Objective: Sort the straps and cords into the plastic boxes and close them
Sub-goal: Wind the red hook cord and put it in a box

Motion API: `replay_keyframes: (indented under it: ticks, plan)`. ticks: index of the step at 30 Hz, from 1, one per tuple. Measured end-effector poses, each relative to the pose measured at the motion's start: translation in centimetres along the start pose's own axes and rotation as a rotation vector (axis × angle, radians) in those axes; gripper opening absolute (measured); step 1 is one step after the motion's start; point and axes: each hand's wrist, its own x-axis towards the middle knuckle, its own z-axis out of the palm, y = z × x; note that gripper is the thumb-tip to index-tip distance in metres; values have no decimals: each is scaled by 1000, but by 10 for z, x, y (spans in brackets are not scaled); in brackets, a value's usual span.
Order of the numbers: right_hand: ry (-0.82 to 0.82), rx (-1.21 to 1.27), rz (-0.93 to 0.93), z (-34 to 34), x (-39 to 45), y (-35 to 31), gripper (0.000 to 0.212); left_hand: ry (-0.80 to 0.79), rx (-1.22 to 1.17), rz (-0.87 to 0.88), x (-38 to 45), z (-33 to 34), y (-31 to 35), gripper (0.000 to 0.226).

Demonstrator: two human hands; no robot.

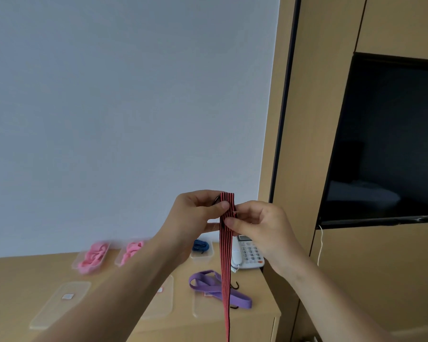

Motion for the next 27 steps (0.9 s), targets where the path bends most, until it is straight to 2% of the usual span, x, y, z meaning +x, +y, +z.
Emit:
replay_keyframes:
  ticks: [5,9,12,16,18,22,27]
  plan:
    - [13,50,38,-1,-3,5,16,14,-54,-23,-6,0,-8,13]
    - [34,-1,25,0,-5,8,18,36,-54,-33,-8,0,-12,11]
    - [22,45,42,-3,-5,7,15,-5,-46,-30,-9,0,-10,10]
    - [37,116,12,-9,-4,4,19,-131,118,-191,-11,1,-12,49]
    - [57,91,-22,-10,-5,4,25,-133,137,-285,-11,1,-14,63]
    - [111,-69,-132,-9,-7,9,31,-106,129,-392,-10,1,-11,66]
    - [131,-164,-238,-7,-13,17,25,-145,32,-464,-8,1,-13,75]
